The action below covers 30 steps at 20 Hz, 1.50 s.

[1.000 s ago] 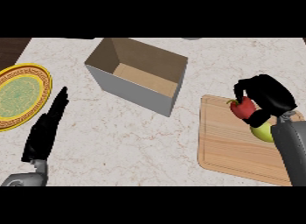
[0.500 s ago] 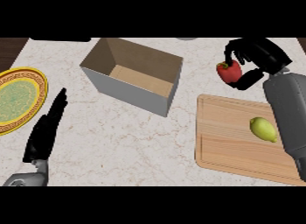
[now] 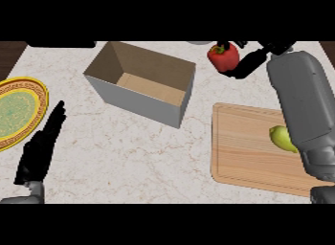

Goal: Pick the bell pepper from the cutting board and place it in the cardboard box

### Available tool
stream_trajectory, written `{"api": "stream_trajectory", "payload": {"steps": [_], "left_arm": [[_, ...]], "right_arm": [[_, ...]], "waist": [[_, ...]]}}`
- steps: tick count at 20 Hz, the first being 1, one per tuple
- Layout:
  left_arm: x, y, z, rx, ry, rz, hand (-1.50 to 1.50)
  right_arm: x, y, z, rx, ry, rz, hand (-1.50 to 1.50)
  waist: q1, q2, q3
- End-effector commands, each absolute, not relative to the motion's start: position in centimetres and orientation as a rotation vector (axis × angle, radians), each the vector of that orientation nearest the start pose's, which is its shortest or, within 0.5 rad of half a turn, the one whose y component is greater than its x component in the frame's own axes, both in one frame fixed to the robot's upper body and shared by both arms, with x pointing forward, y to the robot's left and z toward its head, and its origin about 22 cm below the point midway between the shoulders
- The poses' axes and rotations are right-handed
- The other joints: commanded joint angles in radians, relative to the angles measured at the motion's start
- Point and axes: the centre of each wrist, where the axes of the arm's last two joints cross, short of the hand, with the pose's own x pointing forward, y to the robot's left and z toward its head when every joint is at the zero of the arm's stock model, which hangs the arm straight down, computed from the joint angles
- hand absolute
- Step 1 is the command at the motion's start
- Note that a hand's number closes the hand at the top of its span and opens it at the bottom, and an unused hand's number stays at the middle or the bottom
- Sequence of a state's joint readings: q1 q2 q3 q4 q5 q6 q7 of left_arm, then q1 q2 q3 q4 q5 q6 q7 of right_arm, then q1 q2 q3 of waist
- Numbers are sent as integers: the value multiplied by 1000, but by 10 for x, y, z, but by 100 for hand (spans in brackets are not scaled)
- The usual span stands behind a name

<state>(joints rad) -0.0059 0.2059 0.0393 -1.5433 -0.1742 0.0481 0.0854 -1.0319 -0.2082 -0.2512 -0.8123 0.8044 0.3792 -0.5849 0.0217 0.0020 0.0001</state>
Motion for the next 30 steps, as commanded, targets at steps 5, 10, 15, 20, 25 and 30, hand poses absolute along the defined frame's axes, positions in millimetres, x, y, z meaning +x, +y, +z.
{"api": "stream_trajectory", "payload": {"steps": [5, 10, 15, 20, 25, 30], "left_arm": [[246, 291, 7, 365, -1455, -204, 0], [252, 281, 12, 359, -1454, -210, 0], [237, 282, 0, 347, -1462, -228, 0], [269, 266, 25, 339, -1483, -263, 0], [259, 259, 9, 332, -1483, -258, 0], [278, 254, 24, 308, -1510, -305, 0]], "right_arm": [[448, -133, 216, -128, -2002, 1228, 150], [448, -79, 195, -178, -1960, 1273, 150], [448, -50, 197, -171, -1871, 1295, 150], [450, -38, 174, -210, -1796, 1335, 150], [449, -47, 135, -262, -1688, 1302, 150], [450, -45, 136, -263, -1675, 1247, -150]], "waist": [[-10, -1, -1], [4, 6, -1], [20, 5, -1], [46, 13, -1], [67, 17, -2], [110, 31, -2]]}}
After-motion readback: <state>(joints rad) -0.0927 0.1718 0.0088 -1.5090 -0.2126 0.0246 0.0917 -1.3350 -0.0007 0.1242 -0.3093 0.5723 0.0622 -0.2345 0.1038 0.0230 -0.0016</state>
